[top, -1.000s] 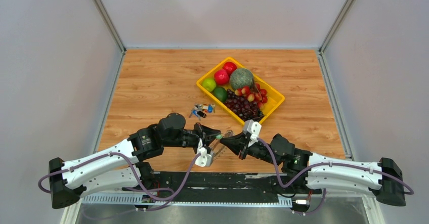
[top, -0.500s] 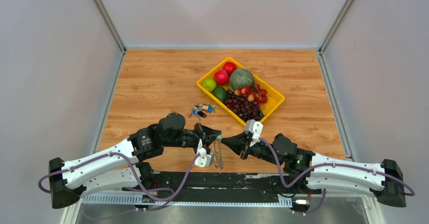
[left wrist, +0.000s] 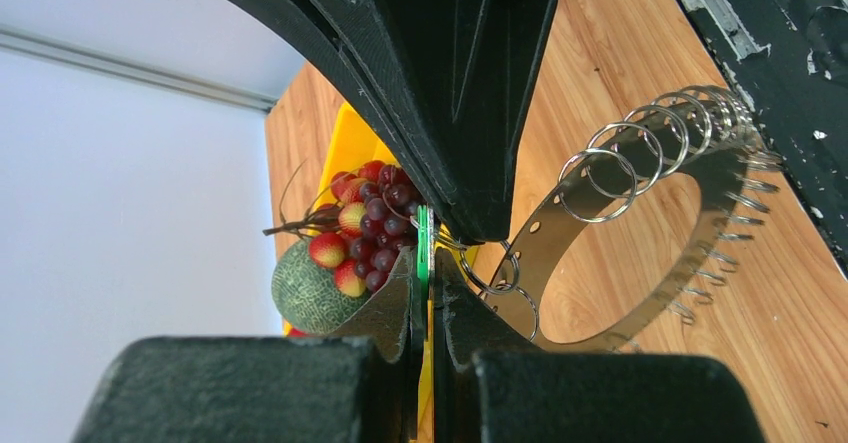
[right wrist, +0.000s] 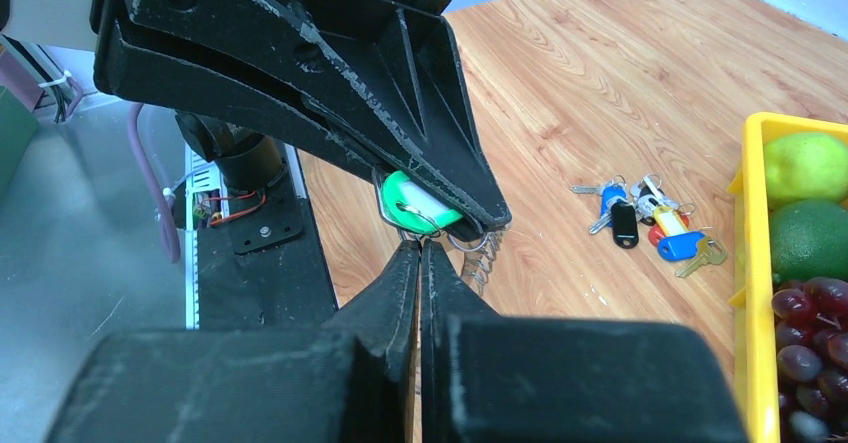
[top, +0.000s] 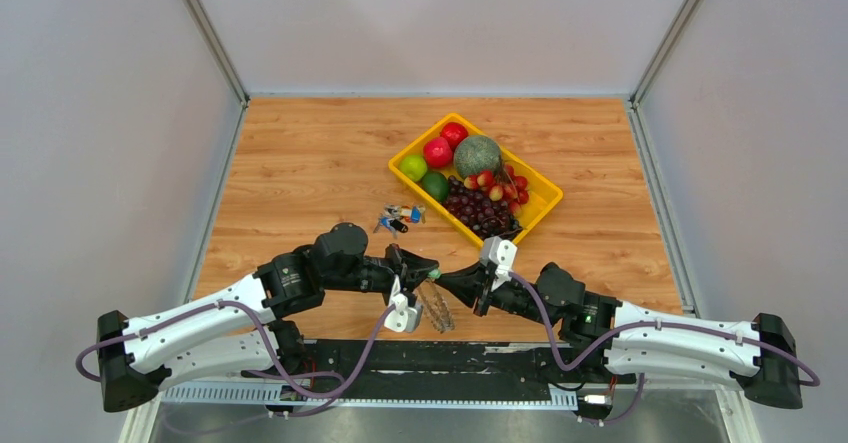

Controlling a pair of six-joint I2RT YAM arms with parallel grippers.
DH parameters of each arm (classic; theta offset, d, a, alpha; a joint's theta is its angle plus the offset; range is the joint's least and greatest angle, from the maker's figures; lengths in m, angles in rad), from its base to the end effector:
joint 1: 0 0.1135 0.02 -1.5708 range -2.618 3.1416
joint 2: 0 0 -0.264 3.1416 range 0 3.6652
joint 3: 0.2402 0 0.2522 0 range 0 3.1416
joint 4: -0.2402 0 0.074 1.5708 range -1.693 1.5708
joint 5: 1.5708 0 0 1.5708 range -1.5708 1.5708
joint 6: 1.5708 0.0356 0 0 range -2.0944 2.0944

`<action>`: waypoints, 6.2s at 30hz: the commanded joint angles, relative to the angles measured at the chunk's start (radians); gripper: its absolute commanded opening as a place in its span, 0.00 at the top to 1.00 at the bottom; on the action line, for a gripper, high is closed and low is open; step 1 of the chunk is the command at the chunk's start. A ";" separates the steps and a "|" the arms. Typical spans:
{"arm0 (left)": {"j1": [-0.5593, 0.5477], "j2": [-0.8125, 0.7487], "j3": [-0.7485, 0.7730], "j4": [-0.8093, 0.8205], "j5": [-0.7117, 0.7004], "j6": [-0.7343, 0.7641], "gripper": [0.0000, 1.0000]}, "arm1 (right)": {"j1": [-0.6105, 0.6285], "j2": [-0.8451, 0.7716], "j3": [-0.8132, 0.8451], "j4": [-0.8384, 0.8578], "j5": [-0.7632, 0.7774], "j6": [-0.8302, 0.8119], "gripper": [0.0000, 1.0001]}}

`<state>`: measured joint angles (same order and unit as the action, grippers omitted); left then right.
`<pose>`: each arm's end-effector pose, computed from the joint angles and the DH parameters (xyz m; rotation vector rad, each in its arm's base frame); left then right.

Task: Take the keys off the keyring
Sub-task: Remove the key from the keyring.

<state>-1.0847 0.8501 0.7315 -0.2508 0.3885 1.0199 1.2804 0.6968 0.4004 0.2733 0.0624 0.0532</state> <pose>0.0796 -0.1795 0.3038 1.7928 0.7254 -0.4194 0.0533 0.1707 0.2662 -0.9272 1.4056 0.9759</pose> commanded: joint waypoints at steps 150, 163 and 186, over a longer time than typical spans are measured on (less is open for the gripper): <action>-0.030 -0.016 -0.040 -0.069 -0.438 0.593 0.99 | -0.304 0.351 0.069 0.225 -0.448 0.276 1.00; -0.146 -0.025 -0.100 0.046 -0.659 0.761 1.00 | -0.398 0.482 0.158 0.274 -0.573 0.429 1.00; -0.200 -0.087 -0.191 0.230 -0.743 0.800 1.00 | -0.546 0.451 0.029 0.343 -0.568 0.732 1.00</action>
<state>-1.2671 0.7979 0.5339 -0.1089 -0.3500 1.8053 0.7689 1.1687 0.4515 0.5968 -0.5499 0.7361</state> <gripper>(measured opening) 0.020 0.006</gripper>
